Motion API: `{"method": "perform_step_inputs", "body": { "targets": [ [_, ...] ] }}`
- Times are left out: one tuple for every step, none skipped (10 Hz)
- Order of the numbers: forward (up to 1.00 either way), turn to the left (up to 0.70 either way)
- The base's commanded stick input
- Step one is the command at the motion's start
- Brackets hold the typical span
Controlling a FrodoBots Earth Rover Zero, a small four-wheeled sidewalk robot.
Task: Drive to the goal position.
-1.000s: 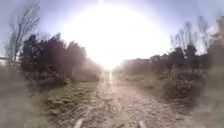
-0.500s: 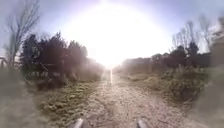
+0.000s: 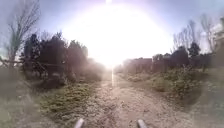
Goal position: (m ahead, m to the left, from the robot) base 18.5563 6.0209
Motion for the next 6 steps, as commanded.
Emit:
{"method": "perform_step_inputs", "body": {
  "targets": [
    [0.0,0.0],
    [0.02,0.0],
    [0.11,0.0],
    [0.5,0.0],
    [0.5,0.0],
    [0.5,0.0]
  ]
}}
